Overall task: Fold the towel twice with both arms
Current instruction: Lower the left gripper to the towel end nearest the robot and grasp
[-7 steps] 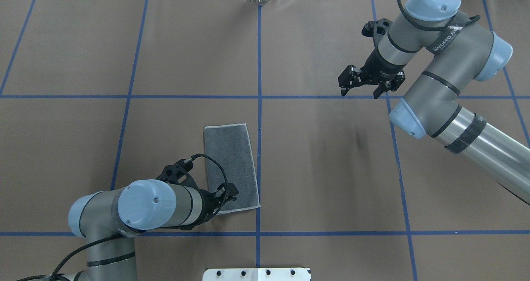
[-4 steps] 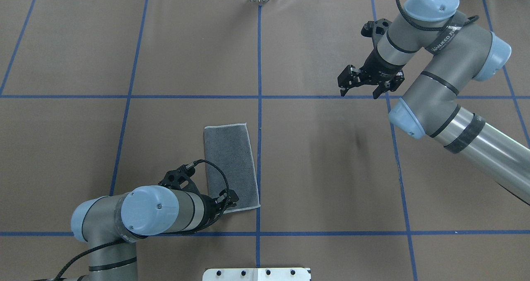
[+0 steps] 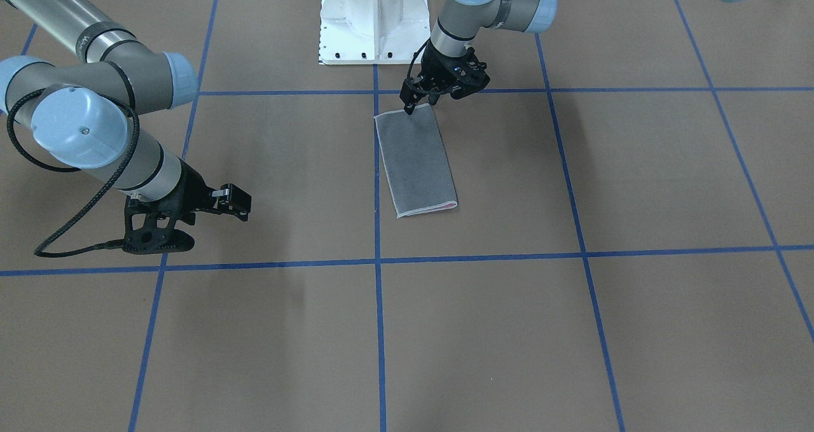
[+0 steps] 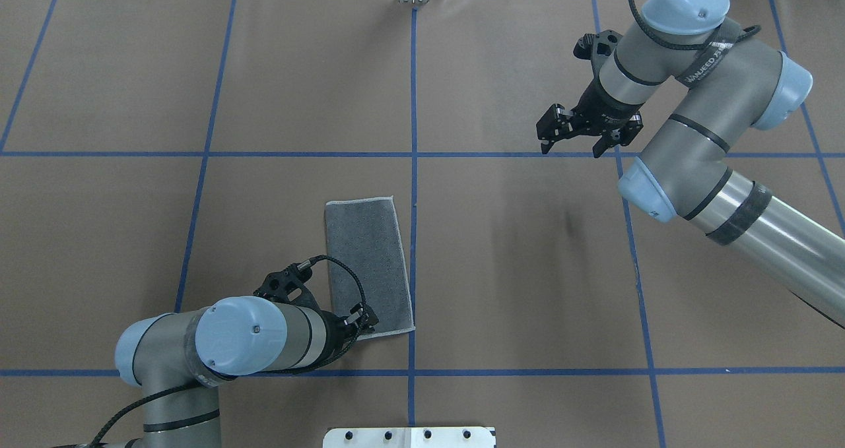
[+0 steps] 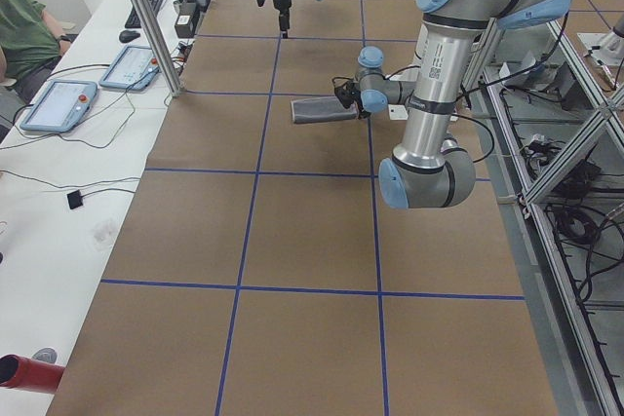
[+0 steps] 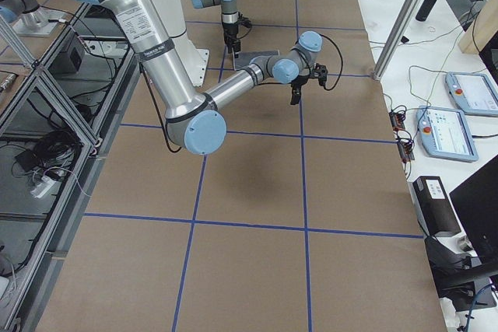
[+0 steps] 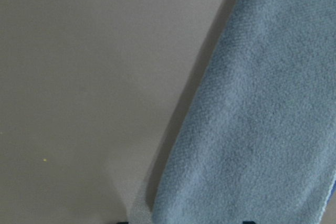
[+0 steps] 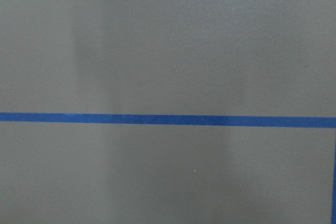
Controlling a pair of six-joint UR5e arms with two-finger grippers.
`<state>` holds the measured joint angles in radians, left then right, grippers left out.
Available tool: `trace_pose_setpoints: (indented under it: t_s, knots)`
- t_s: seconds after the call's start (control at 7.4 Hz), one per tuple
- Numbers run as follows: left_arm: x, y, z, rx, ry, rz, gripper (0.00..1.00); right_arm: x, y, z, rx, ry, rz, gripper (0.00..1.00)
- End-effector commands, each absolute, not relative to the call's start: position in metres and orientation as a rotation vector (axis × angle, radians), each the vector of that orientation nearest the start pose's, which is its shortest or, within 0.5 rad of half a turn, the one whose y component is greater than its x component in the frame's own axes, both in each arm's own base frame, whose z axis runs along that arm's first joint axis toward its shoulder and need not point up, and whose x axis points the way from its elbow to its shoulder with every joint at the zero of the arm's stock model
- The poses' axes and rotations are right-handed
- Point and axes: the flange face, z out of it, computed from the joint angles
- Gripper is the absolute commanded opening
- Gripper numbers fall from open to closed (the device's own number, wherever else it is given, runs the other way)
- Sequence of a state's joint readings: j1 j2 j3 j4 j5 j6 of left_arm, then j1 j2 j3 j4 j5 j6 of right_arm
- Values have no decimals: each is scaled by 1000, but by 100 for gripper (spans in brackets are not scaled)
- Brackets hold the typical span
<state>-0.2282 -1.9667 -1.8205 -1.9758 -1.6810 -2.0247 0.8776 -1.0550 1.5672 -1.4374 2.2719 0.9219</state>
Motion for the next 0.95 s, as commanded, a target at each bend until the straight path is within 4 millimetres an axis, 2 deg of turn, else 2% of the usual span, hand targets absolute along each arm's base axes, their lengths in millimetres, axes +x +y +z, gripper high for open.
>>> trace_pose_setpoints:
  t_s: [0.0, 0.41, 0.54, 0.68, 0.81]
  knots:
    - [569, -258, 282, -220, 1045, -558, 56, -380, -565, 340, -60, -913, -14, 100]
    - [566, -257, 273, -227, 1060, -565, 21, -381, -565, 340, -58, -911, -15, 100]
    - [567, -257, 272, -230, 1052, -571, 5, -381, -564, 341, -60, -910, -16, 100]
    - [567, -257, 271, -256, 1047, -618, 0, -382, -564, 342, -59, -909, -17, 100]
    - [567, -261, 260, -262, 1066, -633, 0, -384, -563, 343, -61, -909, -19, 100]
